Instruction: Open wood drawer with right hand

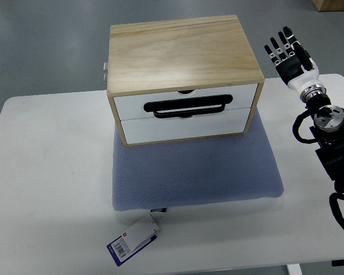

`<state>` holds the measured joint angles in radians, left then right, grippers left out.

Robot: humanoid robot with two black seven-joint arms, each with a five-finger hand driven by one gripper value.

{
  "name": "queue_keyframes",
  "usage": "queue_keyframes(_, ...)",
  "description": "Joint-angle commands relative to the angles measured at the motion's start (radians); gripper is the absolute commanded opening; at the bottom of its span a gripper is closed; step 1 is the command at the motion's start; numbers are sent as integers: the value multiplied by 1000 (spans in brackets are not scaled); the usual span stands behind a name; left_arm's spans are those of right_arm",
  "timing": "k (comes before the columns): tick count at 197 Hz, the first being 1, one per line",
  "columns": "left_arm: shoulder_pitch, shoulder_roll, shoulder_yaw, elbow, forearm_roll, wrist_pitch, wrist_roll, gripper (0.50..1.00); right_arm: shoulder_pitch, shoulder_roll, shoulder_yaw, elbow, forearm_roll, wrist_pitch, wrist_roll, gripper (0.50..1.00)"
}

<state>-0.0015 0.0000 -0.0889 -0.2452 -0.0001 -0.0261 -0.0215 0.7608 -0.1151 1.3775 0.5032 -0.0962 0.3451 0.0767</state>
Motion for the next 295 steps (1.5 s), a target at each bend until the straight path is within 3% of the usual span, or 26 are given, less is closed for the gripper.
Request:
queue_keyframes(1, 0, 0, 0, 1, 0, 0, 2, 1000, 0, 0, 0, 0, 1, 0, 0, 946)
queue_keyframes(111, 0, 0, 0, 0, 0, -1, 0, 1000, 75, -25, -52, 0, -13, -2, -2, 946)
queue_keyframes(154, 0, 0, 0, -2, 0, -3, 0, 1000, 256, -196, -419, 12, -17, 6, -14, 946)
queue_keyframes(178, 0, 0, 0, -2, 0, -5, 0, 1000, 425, -276, -666, 37, -17, 25, -66, 946)
queue_keyframes(188, 0, 0, 0, -2, 0, -5, 0, 1000, 425, -276, -666, 37, -17, 25, -66, 946)
queue_keyframes(189, 0, 0, 0, -2, 0, -5, 0, 1000, 501, -302, -777, 63, -17, 31, -86, 946)
queue_keyframes(200, 0, 0, 0, -2, 0, -5, 0, 1000, 587, -322, -899, 93, -33, 38, -107, 946)
queue_keyframes(210, 0, 0, 0, -2, 0, -5, 0, 1000, 588, -322, -899, 94, -33, 38, -107, 946)
queue_keyframes(211, 0, 0, 0, -3, 2, -5, 0, 1000, 673, -331, -1016, 121, -60, 44, -130, 946)
queue_keyframes(217, 0, 0, 0, -3, 0, -5, 0, 1000, 730, -331, -1086, 136, -79, 46, -146, 946)
queue_keyframes(230, 0, 0, -2, -2, 0, -5, 0, 1000, 836, -324, -1212, 163, -109, 52, -178, 946)
queue_keyframes(240, 0, 0, -2, -2, 0, -5, 0, 1000, 836, -324, -1212, 163, -109, 52, -178, 946)
queue_keyframes(241, 0, 0, -2, -2, 0, -5, 0, 1000, 909, -316, -1297, 187, -131, 64, -208, 946)
queue_keyframes(256, 0, 0, -2, 0, 0, -5, 0, 1000, 1018, -304, -1400, 238, -151, 100, -264, 946)
queue_keyframes(295, 0, 0, -2, 0, 0, -5, 0, 1000, 1218, -279, -1592, 455, -154, 178, -425, 946)
